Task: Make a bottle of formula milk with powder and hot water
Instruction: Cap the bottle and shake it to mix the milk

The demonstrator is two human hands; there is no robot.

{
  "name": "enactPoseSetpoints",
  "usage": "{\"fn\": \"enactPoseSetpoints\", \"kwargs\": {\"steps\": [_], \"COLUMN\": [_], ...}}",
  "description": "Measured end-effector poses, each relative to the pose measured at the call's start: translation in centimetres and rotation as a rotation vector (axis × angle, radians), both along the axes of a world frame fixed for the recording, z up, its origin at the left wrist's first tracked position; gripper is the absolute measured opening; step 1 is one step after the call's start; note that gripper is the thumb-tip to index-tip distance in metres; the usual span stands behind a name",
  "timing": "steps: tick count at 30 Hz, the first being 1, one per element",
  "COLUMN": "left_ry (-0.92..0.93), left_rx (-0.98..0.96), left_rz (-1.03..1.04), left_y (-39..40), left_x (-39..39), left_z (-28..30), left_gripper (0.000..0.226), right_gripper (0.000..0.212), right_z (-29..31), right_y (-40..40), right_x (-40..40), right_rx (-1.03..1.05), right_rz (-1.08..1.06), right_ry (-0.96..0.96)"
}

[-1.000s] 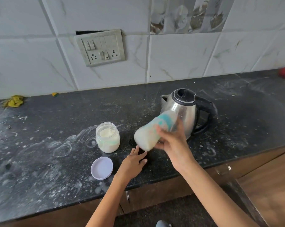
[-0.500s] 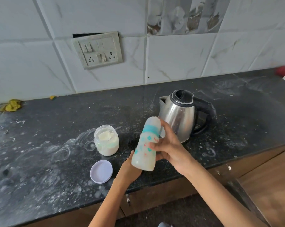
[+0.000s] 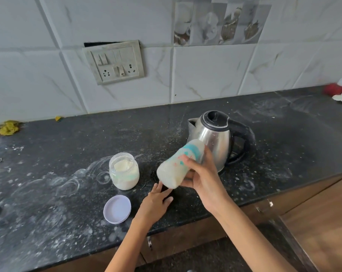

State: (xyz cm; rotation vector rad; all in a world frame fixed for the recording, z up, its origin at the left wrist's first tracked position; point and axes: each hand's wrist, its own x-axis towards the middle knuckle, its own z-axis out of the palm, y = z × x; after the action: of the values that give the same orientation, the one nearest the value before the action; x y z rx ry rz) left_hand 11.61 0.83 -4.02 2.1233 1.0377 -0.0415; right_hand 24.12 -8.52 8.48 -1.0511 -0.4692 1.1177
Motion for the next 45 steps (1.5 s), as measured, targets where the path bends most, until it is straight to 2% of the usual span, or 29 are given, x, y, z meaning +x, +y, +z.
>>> {"fn": "enactPoseSetpoints", "kwargs": {"steps": [3,4,6,8,12,14,17,20,23,26,30,33,35,38,39,40,42,43,44,45], "left_ry": [-0.011,-0.006,-0.006,-0.064,-0.154,-0.148,-0.021,0.047,0.037,0.035,0.063,0.075,0.073,0.087,0.095,0.099,0.105,0.102,0.102,0.101], "left_rx": [0.051,0.042,0.038,0.042,-0.072,-0.060,0.027,0.071,0.076,0.065,0.078,0.069,0.060,0.057,0.056,0.056,0.053,0.041,0.031,0.008], "left_rz": [-0.032,-0.049,-0.053,-0.010,0.056,0.063,-0.026,-0.097,-0.096,-0.097,-0.111,-0.108,-0.106,-0.120,-0.125,-0.125,-0.130,-0.120,-0.115,-0.094], "left_y": [0.9,1.1,0.8,0.5,-0.9,-0.7,-0.1,0.0,0.1,0.4,0.4,0.2,0.3,0.2,0.1,0.2,0.1,0.0,-0.1,-0.3], "left_x": [-0.3,-0.1,0.1,0.2,0.5,0.6,0.1,0.3,0.3,0.2,0.3,0.3,0.2,0.2,0.1,0.1,0.1,0.1,0.1,0.1], "left_z": [-3.8,-3.9,-2.1,-0.9,0.9,0.8,0.5,0.7,0.5,-0.2,-0.1,0.2,0.2,0.6,0.7,0.6,0.9,1.0,1.1,1.7], "left_gripper": [0.077,0.077,0.054,0.047,0.044,0.044,0.047,0.045,0.046,0.045,0.046,0.047,0.046,0.045,0.046,0.047,0.047,0.047,0.048,0.048], "right_gripper": [0.080,0.080,0.075,0.072,0.080,0.084,0.085,0.069,0.036,0.025,0.022,0.032,0.054,0.095,0.095,0.087,0.062,0.052,0.050,0.060], "right_z": [0.5,0.7,0.7,1.0,1.5,2.1,3.4,4.1,4.3,4.2,3.8,3.0,2.7,3.2,3.4,3.4,3.5,3.2,3.1,2.9], "right_y": [-0.6,-0.7,-0.2,0.1,-1.0,-0.9,-0.1,0.2,0.5,0.8,1.1,0.9,0.5,-0.2,-0.2,0.1,0.7,0.8,0.7,0.5], "right_x": [-0.4,-0.2,0.4,0.4,-1.3,-1.4,-1.2,-1.3,-1.5,-1.5,-1.2,-0.7,0.0,1.5,1.8,2.0,1.9,1.8,1.7,1.5], "right_rx": [-0.081,-0.068,-0.009,0.003,-0.108,-0.105,-0.133,-0.205,-0.253,-0.265,-0.230,-0.250,-0.219,-0.153,-0.122,-0.065,0.035,0.027,-0.018,-0.054], "right_rz": [0.201,0.183,0.024,-0.077,0.219,0.154,-0.023,-0.027,-0.011,-0.032,0.040,0.053,0.092,0.193,0.175,0.110,-0.042,-0.066,-0.035,0.064], "right_ry": [-0.134,-0.135,0.013,0.115,-0.161,-0.148,-0.172,-0.269,-0.305,-0.179,-0.015,0.013,-0.023,-0.212,-0.224,-0.159,0.141,0.200,0.126,-0.033]}}
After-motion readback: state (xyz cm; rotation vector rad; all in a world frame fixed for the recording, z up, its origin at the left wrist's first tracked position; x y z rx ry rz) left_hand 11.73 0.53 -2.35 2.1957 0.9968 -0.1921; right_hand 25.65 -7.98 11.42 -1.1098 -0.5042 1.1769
